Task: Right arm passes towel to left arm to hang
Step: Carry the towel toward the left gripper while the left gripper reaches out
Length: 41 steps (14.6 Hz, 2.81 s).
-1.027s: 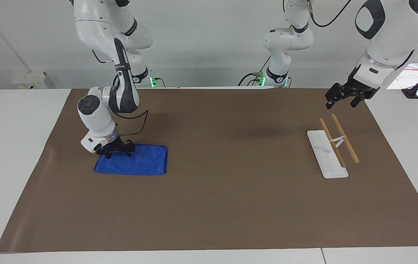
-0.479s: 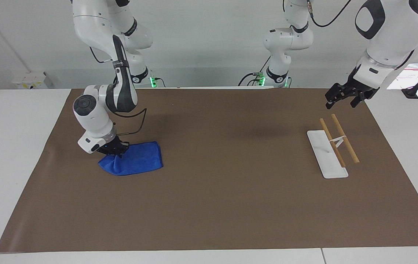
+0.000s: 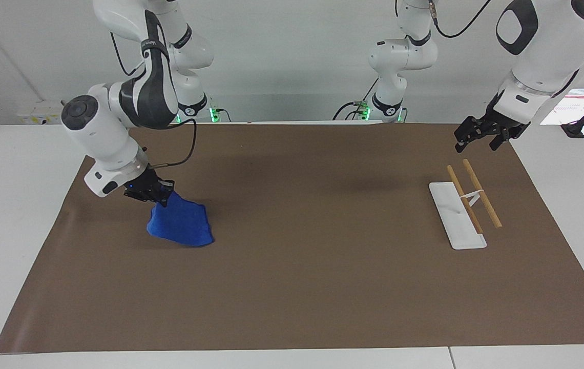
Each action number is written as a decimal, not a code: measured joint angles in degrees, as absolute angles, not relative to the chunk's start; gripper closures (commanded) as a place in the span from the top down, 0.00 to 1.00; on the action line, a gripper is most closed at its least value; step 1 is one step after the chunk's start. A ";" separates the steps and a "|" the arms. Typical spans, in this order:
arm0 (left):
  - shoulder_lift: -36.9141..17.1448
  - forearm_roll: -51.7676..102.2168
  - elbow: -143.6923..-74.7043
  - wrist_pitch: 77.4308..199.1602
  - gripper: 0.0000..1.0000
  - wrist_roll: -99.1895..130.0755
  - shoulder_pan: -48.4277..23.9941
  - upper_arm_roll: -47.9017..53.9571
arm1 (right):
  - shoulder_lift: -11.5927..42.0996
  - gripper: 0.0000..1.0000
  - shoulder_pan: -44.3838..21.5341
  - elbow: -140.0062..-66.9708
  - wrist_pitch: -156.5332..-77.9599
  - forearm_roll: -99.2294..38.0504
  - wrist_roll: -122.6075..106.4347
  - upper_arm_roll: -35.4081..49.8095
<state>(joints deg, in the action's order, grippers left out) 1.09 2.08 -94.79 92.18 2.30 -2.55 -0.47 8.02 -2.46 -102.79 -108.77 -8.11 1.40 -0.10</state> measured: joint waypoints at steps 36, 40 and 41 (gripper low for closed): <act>1.57 10.03 -99.19 98.62 1.00 17.63 -3.86 0.62 | 15.71 0.00 -29.82 -93.05 -157.53 -58.40 67.87 12.57; 0.35 18.77 -102.15 103.22 1.00 35.81 -4.01 0.61 | 15.71 0.00 -29.89 -93.05 -157.54 -58.41 67.88 12.56; 0.32 19.76 -103.58 104.33 1.00 40.12 -4.11 0.63 | 15.71 0.00 -29.89 -93.05 -157.54 -58.41 67.88 12.56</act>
